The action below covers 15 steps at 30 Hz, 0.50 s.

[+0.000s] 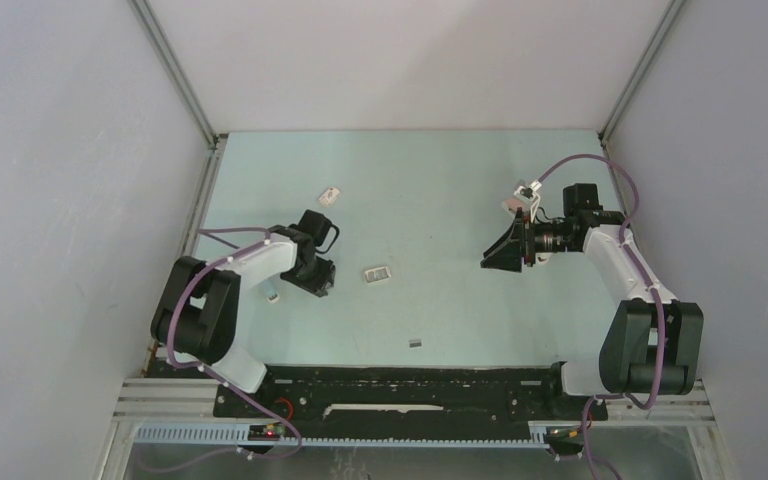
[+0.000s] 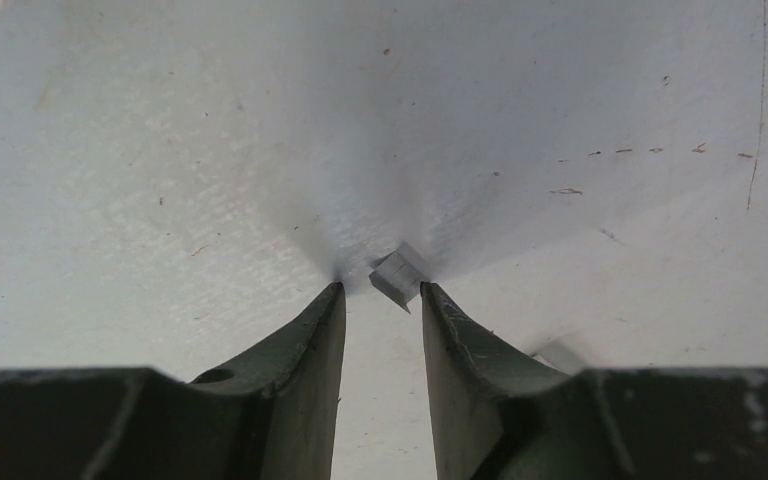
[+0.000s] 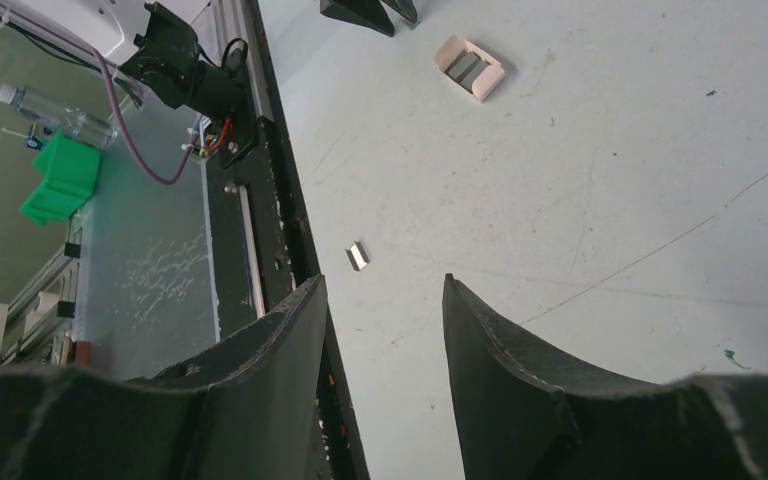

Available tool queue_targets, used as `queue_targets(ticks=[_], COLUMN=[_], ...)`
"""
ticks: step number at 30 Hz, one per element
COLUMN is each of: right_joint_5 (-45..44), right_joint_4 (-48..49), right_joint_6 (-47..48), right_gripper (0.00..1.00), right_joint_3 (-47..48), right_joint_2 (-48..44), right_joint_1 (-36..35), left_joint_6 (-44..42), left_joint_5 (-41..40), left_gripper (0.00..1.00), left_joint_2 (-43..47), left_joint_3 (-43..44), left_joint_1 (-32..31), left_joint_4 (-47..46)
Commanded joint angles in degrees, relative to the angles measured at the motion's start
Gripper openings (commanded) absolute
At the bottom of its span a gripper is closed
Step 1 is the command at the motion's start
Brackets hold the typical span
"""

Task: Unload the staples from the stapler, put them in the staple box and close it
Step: Adjust the stapler at the center of the board.

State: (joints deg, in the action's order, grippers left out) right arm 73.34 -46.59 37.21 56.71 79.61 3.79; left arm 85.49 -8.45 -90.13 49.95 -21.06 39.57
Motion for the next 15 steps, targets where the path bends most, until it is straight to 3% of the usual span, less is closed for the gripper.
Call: queue_targets(ticks=[1,10,13,15], right_joint_5=[1.35,1.38,1.41,1.51], right_joint_4=[-0.61,-0.51,-0.61,-0.54], right_joint_6=[1.37,1.37,1.37,1.37], right_gripper=[0.56,0.55,0.55,0.56], right_joint_3=[0.59,0.6,0.59,0.6], right_joint_2=[-0.95,-1.04,-1.04,-1.02], right_joint_1=[0.51,0.51,0.51,0.51], left_joint_6=[-0.46,-1.85,-2.85,-3.75], left_joint_5=[0.12,-0.47,-0.64,-0.6], left_gripper=[0.39,0.35,0.31,0.22], left_joint_2=[-0.8,0.68,1.28,1.71], left_joint_3=[2.25,1.54,0.76,0.01], left_joint_1=[0.57,0.58,0.58,0.57], left_joint_4=[-0.1,-0.13,-0.33,-0.88])
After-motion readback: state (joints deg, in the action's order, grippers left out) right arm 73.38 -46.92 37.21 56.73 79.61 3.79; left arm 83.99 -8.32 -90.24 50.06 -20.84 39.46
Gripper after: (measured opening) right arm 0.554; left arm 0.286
